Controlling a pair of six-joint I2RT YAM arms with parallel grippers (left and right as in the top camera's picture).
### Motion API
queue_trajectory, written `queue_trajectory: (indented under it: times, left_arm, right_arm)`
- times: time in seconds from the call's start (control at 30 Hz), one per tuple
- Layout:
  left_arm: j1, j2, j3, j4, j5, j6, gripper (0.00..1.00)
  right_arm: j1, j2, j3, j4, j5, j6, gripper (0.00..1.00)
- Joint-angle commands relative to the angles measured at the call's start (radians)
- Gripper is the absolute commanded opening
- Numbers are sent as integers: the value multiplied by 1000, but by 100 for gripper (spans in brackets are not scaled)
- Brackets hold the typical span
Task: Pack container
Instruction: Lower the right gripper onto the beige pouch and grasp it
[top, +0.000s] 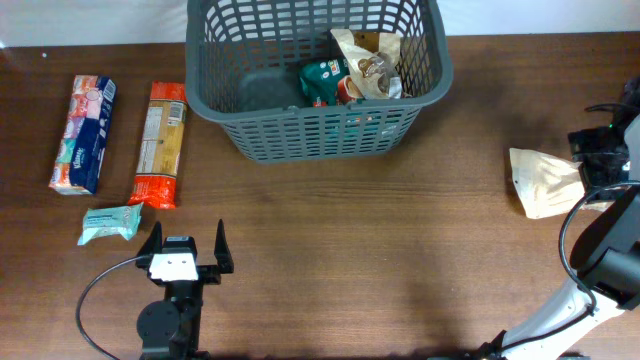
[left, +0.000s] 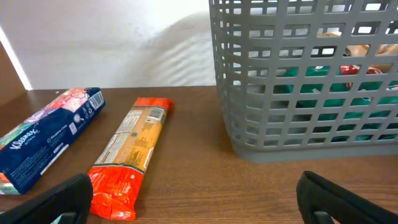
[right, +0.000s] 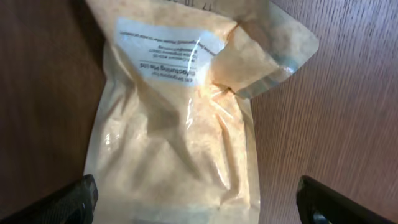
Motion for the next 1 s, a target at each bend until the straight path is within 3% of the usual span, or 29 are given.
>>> queue_trajectory:
  times: [0.0,0.37,0.97]
  left_arm:
    - [6,-8,-6,-1,11,-3,99]
    - [6,-8,-6,-1,11,-3,99]
    - [6,-8,-6,-1,11,-3,99]
  right_arm:
    - [2,-8,-29,20,44,-7,99]
    - [2,13,-39,99,63,-125,99]
    - [-5,92,-39,129,74,-126,99]
